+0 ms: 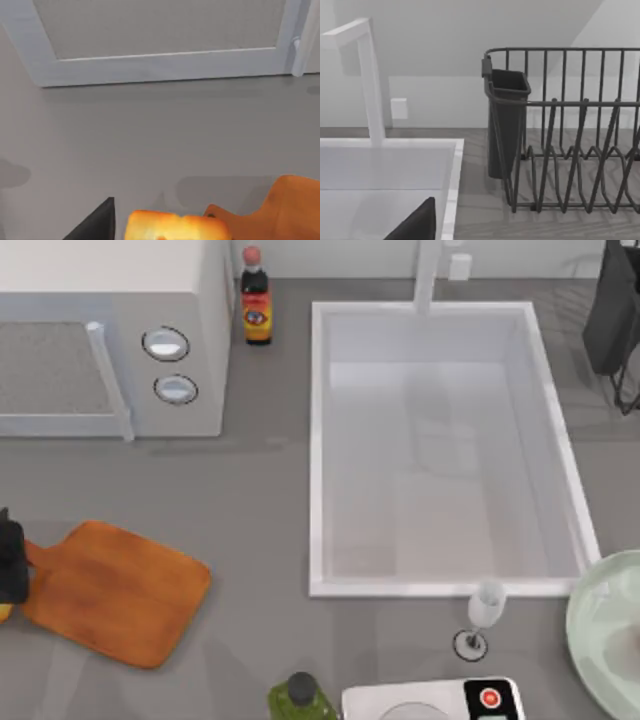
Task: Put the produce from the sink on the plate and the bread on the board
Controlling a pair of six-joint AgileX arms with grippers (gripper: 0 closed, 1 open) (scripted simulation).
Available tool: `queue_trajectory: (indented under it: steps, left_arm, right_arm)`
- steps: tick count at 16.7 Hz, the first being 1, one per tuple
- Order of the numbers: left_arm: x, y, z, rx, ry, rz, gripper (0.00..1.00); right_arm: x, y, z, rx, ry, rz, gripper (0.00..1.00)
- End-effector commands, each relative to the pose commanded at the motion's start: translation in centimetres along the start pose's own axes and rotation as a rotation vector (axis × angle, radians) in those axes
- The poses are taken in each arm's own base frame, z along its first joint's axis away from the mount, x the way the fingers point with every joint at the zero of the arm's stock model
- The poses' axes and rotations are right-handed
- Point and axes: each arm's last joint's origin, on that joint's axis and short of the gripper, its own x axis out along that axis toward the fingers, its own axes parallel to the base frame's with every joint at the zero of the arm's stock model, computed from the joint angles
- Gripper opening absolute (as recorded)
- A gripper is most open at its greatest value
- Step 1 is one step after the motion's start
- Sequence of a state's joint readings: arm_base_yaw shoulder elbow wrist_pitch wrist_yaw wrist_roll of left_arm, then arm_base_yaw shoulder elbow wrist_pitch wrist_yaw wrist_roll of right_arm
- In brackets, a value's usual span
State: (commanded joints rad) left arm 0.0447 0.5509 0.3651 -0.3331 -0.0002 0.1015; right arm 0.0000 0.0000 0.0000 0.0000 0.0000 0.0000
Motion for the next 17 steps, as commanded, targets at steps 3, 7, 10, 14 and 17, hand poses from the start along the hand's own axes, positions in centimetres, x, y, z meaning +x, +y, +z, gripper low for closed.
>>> queue_trajectory:
  steps: [3,7,10,14,17]
  left_arm:
    - [0.9,0.4,1.5,0.020,0.132,-0.002,1.00]
    - [2.6,1.0,3.3,0.039,0.308,-0.014,1.00]
    - [4.3,1.4,4.3,0.053,0.446,-0.031,1.00]
    - [7.0,2.0,5.3,0.069,0.633,-0.062,1.00]
    - [9.1,2.5,5.7,0.080,0.768,-0.089,1.00]
  right_arm:
    - [0.0,0.0,0.0,0.000,0.000,0.000,1.00]
    - [0.0,0.0,0.0,0.000,0.000,0.000,1.00]
    - [0.0,0.0,0.0,0.000,0.000,0.000,1.00]
    - [0.0,0.0,0.0,0.000,0.000,0.000,1.00]
    - [0.0,0.0,0.0,0.000,0.000,0.000,1.00]
